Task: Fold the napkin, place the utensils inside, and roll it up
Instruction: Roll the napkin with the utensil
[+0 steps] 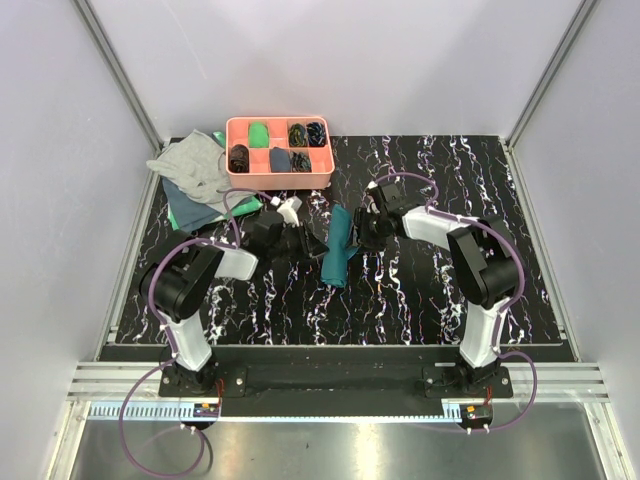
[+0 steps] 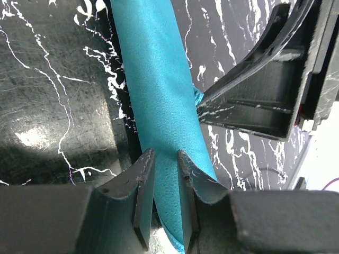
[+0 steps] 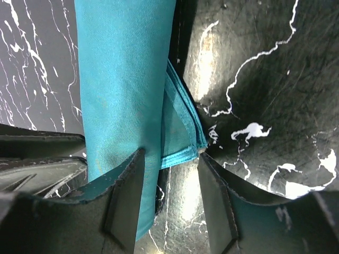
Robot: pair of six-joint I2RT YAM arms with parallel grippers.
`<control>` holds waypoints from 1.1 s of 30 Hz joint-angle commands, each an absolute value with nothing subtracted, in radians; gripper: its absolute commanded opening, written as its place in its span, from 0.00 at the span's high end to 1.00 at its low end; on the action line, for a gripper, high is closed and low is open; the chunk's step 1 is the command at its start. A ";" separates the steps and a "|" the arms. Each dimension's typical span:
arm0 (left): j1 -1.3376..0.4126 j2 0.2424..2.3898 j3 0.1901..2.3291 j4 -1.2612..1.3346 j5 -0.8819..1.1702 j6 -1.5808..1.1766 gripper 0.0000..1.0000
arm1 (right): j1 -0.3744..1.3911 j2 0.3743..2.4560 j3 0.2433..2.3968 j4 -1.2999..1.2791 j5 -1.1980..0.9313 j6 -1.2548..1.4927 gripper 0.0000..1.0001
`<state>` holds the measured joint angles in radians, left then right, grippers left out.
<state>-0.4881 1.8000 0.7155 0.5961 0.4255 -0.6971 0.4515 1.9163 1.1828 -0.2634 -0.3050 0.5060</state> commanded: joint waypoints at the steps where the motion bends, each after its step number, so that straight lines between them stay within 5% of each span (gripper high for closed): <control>1: -0.502 1.804 0.761 0.612 0.394 -0.653 0.74 | 0.457 1.947 1.226 -0.271 -0.281 0.479 0.47; 11: -0.528 1.819 0.730 0.807 0.454 -0.732 0.75 | 0.457 2.005 1.236 -0.310 -0.278 0.460 0.50; 29: -0.537 1.715 0.710 0.742 0.414 -0.701 0.77 | 0.462 2.031 1.223 -0.322 -0.321 0.446 0.59; 33: -0.496 1.658 0.670 0.723 0.403 -0.706 0.77 | 0.460 1.974 1.209 -0.337 -0.333 0.448 0.45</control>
<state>-0.5320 1.7454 0.6979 0.7036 0.4343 -0.7307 0.4519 1.9926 1.2526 -0.2451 -0.3733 0.4885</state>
